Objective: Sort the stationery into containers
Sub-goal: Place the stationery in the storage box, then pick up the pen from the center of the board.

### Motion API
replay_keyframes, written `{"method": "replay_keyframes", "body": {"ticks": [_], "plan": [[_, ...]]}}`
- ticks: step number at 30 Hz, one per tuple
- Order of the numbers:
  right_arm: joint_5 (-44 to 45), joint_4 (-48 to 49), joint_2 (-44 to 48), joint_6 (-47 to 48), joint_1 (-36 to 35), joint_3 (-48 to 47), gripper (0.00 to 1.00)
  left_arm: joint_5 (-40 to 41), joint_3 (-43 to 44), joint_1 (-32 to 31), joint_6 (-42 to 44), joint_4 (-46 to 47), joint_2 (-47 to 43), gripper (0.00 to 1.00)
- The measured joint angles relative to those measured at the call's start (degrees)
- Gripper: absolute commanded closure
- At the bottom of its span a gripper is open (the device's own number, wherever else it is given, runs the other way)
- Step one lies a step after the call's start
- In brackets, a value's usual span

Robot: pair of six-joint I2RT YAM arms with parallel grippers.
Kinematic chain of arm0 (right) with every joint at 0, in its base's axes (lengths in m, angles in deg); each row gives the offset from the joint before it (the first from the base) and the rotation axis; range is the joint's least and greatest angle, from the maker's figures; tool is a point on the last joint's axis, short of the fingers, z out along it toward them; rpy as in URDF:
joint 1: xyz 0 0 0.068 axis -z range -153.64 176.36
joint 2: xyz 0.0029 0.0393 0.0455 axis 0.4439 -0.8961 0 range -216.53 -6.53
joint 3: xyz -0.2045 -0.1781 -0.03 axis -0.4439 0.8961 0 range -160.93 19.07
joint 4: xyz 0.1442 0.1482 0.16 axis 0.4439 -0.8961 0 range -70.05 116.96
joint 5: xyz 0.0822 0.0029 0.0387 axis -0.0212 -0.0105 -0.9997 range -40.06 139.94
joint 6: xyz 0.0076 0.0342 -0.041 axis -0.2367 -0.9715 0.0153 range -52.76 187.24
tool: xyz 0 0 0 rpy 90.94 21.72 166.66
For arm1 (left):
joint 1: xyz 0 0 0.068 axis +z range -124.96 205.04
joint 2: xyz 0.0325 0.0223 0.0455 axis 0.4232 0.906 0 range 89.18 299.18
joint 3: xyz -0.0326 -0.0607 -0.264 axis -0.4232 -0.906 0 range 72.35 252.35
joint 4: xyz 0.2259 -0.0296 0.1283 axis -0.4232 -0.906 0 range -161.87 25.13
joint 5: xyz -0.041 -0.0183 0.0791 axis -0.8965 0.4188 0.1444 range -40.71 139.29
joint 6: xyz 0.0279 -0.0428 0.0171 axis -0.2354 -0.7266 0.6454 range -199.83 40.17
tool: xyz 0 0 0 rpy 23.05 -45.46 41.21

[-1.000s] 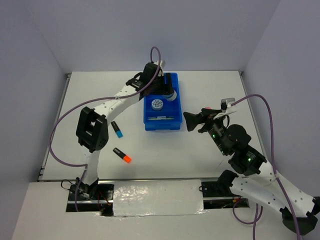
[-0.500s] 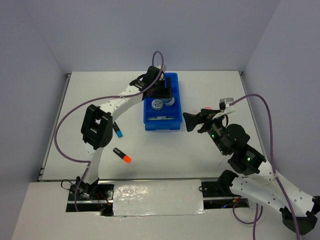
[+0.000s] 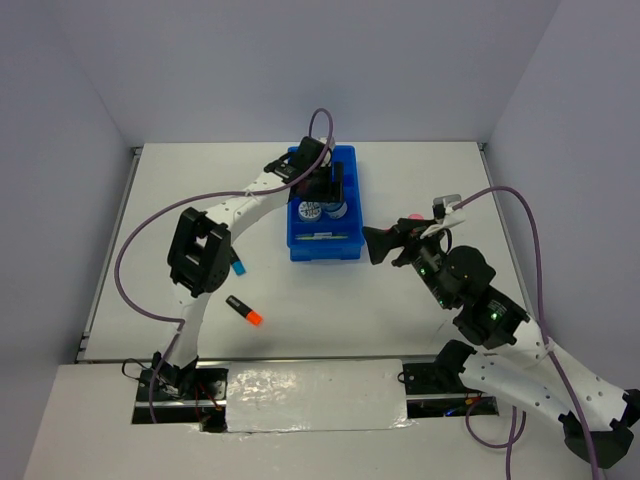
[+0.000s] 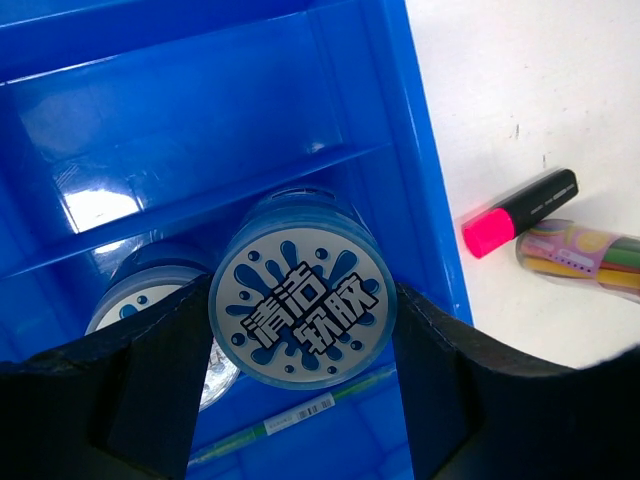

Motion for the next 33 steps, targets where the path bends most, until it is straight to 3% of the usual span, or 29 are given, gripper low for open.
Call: {"method": "replay_keyframes", "body": {"ticks": [2, 4, 5, 10, 11, 24, 33], "plan": [[-0.2, 0.0, -0.1, 0.0, 0.0, 0.0, 0.0, 0.0, 0.0, 0.0, 0.5, -0.2, 0.3, 0.75], [-0.3, 0.0, -0.3, 0.0, 0.0, 0.0, 0.0, 0.0, 0.0, 0.0, 0.9, -0.2, 0.3, 0.6], [-0.3, 0.0, -0.4, 0.0, 0.0, 0.0, 0.0, 0.0, 0.0, 0.0, 1.0, -0.2, 0.3, 0.47], [-0.3, 0.0, -0.9, 0.0, 0.0, 0.0, 0.0, 0.0, 0.1, 0.0, 1.1, -0.2, 0.3, 0.13], [-0.3, 0.0, -0.9, 0.0, 0.0, 0.0, 0.0, 0.1, 0.1, 0.0, 1.1, -0.2, 0.3, 0.01], [-0.8, -0.3, -3.4, 0.0, 0.1, 0.0, 0.0, 0.9, -0.9, 0.0, 0.9, 0.4, -3.0, 0.01], [-6.0, -0.4, -6.1, -0.3, 0.5, -0.2, 0.0, 17.7, -11.3, 2.0, -3.9, -5.1, -24.7, 0.01]]}}
